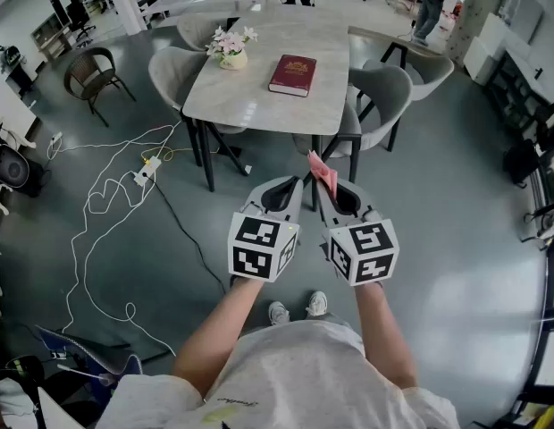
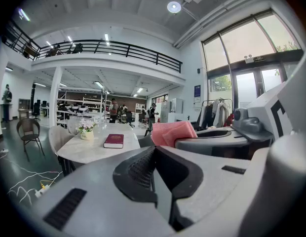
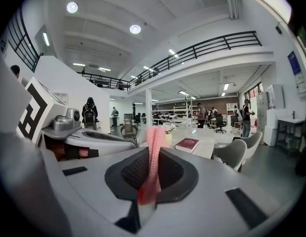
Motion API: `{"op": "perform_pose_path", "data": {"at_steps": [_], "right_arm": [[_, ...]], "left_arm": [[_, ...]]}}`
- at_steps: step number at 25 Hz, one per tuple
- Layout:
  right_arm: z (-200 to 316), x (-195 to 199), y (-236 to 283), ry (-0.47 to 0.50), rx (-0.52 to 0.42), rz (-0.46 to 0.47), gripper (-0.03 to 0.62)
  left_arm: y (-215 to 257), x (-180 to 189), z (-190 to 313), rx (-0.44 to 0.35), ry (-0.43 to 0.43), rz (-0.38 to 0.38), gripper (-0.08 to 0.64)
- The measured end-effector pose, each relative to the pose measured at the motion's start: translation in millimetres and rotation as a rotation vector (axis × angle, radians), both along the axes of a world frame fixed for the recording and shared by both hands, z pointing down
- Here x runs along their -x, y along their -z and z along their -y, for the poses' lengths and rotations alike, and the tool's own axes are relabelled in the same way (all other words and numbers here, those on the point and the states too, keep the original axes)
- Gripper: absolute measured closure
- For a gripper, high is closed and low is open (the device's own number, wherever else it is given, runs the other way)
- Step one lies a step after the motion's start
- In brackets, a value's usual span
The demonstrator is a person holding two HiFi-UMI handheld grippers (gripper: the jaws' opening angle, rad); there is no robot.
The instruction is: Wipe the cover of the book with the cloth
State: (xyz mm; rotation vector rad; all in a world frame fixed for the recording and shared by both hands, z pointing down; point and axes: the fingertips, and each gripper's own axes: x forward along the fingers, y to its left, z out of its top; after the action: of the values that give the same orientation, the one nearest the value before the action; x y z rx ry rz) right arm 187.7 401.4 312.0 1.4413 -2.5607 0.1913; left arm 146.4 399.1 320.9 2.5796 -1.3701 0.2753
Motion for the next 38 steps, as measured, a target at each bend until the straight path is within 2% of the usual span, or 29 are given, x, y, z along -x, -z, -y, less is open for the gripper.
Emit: {"op": "perform_pose_path", "data": {"at_steps": [13, 23, 29, 38], "right_arm": [[30, 12, -12, -0.029, 0.020, 0.006, 0.574], [66, 26, -18, -0.005, 0.025, 0.003, 0.574], [104, 25, -27, 0.019, 0.035, 0.020, 0.574], [195, 5, -34, 0.068, 0.057, 0.045, 0.574]], "left_arm": [[-5, 12, 33, 0.009, -0.035, -0.021, 0.552], [-10, 28, 69, 0.013, -0.013, -0.020, 0.552], [-15, 24, 106, 0.020, 0.000, -0.007, 0.552], [-17, 7, 196, 0.032, 0.048, 0.017, 0.552]]}}
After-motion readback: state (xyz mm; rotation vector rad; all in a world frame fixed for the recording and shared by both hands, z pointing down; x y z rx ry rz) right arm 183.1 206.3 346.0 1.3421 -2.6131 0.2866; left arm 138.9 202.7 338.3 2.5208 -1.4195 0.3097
